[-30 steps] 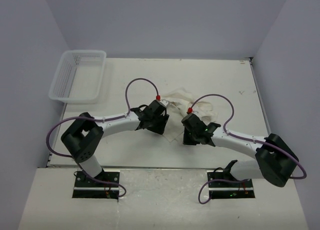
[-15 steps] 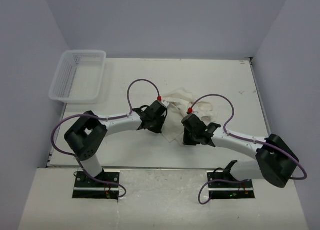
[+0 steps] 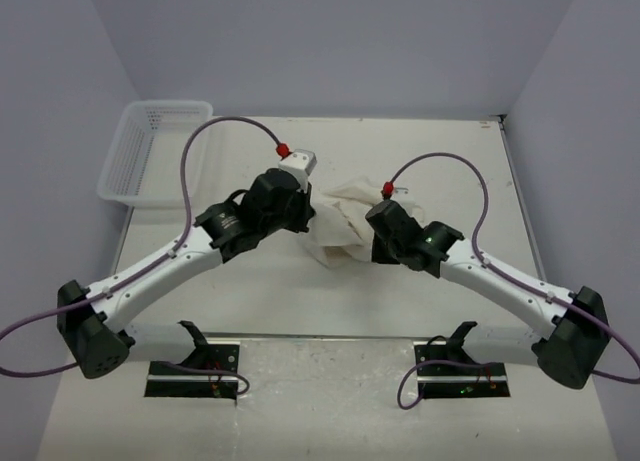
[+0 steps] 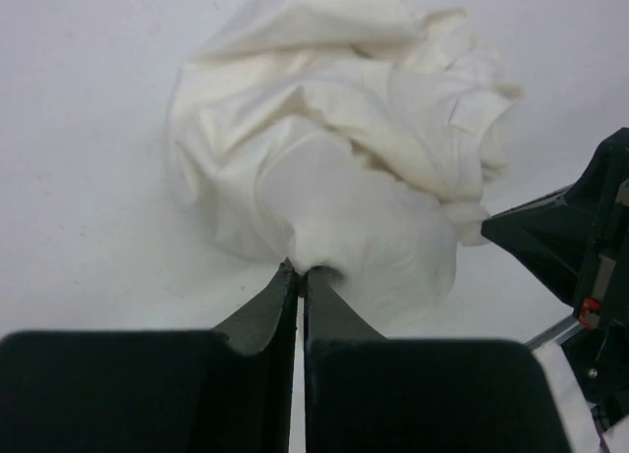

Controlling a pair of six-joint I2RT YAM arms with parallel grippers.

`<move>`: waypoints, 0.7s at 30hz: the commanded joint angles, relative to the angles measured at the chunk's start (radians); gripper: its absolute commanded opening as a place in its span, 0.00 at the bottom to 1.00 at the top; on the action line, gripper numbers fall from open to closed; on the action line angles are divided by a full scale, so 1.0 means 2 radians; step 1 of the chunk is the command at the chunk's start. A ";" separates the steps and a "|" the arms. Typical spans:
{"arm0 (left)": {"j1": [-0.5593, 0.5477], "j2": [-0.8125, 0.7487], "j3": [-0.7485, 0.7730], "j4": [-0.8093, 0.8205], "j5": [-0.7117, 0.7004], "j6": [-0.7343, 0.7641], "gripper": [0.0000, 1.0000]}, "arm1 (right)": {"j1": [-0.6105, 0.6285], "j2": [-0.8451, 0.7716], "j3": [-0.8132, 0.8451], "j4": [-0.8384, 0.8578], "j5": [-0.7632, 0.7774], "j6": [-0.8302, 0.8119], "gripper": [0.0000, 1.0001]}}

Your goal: Fold and stack the t-shirts

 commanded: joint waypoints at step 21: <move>-0.003 -0.093 0.341 -0.184 -0.245 0.114 0.00 | 0.000 -0.006 0.530 -0.157 0.230 -0.283 0.00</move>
